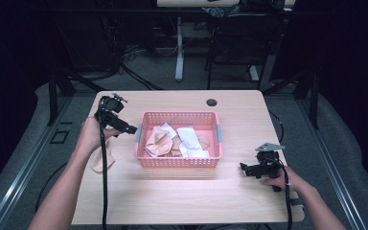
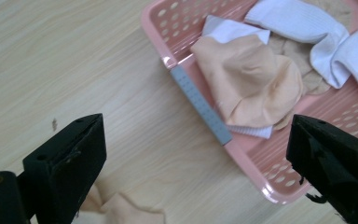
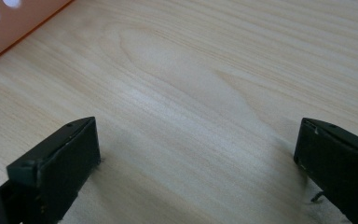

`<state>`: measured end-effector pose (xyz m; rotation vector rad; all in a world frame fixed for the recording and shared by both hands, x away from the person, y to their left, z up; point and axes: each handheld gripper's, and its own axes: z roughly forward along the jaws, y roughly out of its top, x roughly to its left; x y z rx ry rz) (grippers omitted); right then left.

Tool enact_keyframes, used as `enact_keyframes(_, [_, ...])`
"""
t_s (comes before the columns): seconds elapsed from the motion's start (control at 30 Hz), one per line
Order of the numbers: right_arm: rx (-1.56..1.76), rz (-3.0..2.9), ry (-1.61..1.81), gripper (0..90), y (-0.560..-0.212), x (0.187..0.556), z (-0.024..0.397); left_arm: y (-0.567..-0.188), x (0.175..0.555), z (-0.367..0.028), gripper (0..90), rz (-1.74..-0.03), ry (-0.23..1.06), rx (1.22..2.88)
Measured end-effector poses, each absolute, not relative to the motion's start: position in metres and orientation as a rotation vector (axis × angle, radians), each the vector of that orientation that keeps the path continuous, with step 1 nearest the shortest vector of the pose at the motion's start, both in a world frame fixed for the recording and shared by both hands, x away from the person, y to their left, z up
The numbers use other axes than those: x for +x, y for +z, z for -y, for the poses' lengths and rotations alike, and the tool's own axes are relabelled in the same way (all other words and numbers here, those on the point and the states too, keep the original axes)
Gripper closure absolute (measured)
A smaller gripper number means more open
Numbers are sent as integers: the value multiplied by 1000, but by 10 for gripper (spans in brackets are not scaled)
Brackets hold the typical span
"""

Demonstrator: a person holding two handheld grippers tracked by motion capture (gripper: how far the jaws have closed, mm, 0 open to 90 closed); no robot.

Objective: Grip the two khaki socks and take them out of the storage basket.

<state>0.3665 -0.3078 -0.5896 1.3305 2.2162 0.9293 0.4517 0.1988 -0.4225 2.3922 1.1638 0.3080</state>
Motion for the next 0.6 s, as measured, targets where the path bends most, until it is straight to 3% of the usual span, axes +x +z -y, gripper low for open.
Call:
enact_keyframes(0.27, [1331,-2215,928,0,-590,367,308,-437,459,-161,1,-1101,271,2429])
enact_keyframes(0.6, [1330,-2216,929,0,-590,367,308,-460,468,-124,27,-1051,235,2457])
